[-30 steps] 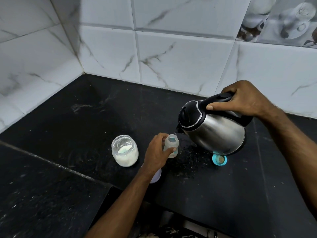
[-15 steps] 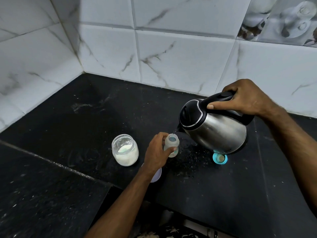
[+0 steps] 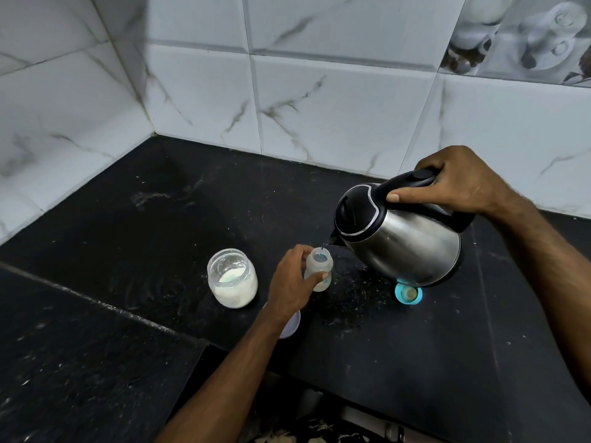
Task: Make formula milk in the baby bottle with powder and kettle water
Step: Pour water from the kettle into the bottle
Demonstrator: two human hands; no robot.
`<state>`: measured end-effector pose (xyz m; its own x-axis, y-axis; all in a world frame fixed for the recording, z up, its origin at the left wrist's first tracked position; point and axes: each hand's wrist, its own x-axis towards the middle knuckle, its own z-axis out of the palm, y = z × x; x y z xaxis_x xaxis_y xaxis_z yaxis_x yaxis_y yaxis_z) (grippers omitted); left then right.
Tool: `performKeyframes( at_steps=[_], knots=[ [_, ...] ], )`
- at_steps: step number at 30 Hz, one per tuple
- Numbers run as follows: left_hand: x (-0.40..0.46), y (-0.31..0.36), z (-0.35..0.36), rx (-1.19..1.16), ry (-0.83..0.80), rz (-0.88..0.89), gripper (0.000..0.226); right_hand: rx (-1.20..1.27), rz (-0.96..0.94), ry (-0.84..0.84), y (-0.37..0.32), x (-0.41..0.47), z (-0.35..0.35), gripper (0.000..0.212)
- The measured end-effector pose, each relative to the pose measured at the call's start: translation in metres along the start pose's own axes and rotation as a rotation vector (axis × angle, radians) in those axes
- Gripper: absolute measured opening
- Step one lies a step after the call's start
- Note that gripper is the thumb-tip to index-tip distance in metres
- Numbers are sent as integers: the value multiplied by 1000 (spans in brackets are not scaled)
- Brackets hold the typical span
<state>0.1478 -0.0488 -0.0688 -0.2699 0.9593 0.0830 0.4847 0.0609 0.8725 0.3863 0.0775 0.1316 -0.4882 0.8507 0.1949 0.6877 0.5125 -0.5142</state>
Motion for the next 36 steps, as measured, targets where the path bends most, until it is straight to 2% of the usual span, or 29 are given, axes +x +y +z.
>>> performKeyframes(
  at_steps=[4,9,20,31,36],
  knots=[
    [0,0,0,-7,1,3,42,-2,-7,-2,-2,-2,0,70],
    [0,1,0,-3,-2,-1,42,-1,-7,-2,-2,-2,-3,75],
    [0,2,-1,-5,-8,-7,42,23,-1,2,-9,-6,-6,63],
    [0,3,-1,4,-16,-9,41,23,2,18,-8,-7,-7,65],
    [0,2,-1,3,-14,-9,41,14,3,22,-9,-6,-8,73]
  ],
)
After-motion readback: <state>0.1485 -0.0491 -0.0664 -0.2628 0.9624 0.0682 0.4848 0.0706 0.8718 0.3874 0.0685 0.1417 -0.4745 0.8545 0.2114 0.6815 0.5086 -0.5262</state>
